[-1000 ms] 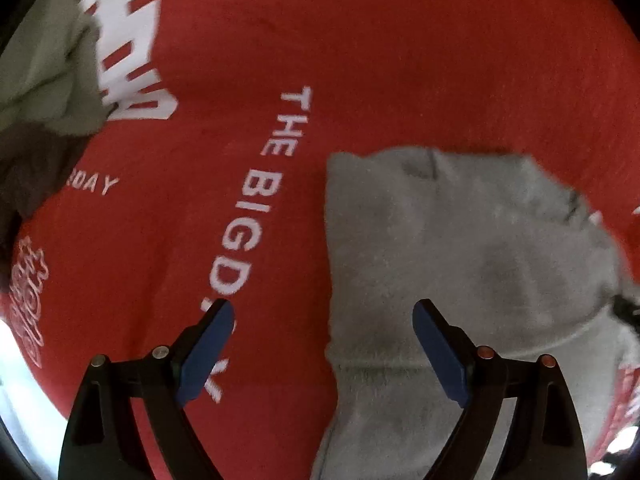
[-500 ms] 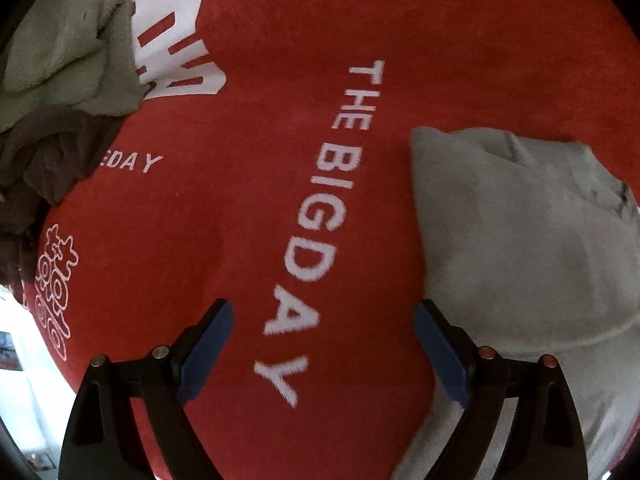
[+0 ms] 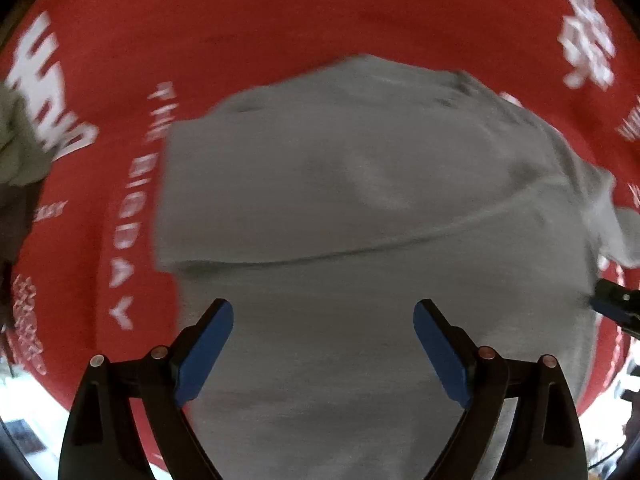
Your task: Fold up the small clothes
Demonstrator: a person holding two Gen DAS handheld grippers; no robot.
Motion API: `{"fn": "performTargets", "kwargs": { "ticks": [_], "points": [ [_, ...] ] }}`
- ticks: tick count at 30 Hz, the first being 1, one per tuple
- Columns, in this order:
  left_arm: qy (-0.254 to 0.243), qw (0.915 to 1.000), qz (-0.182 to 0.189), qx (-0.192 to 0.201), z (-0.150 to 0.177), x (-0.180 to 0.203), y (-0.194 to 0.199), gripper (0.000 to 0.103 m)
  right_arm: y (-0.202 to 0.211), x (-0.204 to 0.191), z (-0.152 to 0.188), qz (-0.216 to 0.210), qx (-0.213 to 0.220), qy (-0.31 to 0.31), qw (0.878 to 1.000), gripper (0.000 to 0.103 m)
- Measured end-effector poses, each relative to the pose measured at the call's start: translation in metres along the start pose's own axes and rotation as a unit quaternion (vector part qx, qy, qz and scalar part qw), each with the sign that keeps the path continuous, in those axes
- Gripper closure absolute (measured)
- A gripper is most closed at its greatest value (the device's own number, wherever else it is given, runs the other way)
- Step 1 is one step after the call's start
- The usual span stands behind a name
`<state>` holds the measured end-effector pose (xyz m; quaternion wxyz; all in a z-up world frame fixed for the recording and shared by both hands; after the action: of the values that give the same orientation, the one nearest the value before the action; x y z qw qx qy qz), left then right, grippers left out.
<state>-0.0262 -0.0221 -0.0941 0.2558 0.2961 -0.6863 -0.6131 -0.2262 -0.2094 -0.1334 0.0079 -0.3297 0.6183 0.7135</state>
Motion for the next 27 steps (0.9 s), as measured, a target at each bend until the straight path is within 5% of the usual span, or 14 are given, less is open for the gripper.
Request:
{"fn": "performTargets", "kwargs": {
  "ticks": [6, 12, 16, 20, 27],
  "points": [
    [-0.044, 0.9987, 0.024, -0.003, -0.005, 0.087, 0.000, 0.010, 0.029, 0.053, -0.005, -0.004, 0.029, -0.035, 0.999, 0.046],
    [-0.076, 0.9965, 0.035, -0.001, -0.015, 0.158, -0.004, 0.010, 0.080, 0.138, -0.032, -0.024, 0.107, -0.127, 0.986, 0.046],
    [-0.086, 0.9957, 0.033, 0.006, -0.029, 0.196, -0.009, 0.010, 0.102, 0.199, -0.048, -0.034, 0.149, -0.196, 0.969, 0.046],
    [-0.083, 0.9961, 0.024, 0.018, -0.045, 0.221, -0.013, 0.010, 0.108, 0.245, -0.066, -0.088, 0.181, -0.263, 0.943, 0.045],
    [-0.091, 0.9940, 0.007, 0.059, -0.074, 0.264, -0.021, 0.010, 0.112, 0.270, -0.098, -0.159, 0.217, -0.305, 0.914, 0.045]
  ]
}}
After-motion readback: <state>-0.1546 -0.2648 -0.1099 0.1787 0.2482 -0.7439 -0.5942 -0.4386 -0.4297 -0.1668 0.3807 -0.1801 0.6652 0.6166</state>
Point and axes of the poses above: each gripper's, at about its wrist camera, not at the fingertips, and y roughly against the way its jaws point, x to its right, z to its underside, the point moved 7 cm from there along -y, roughly the way its jaws point, and after that the axes turned 4 degrees about -x, right-handed, at the moved point
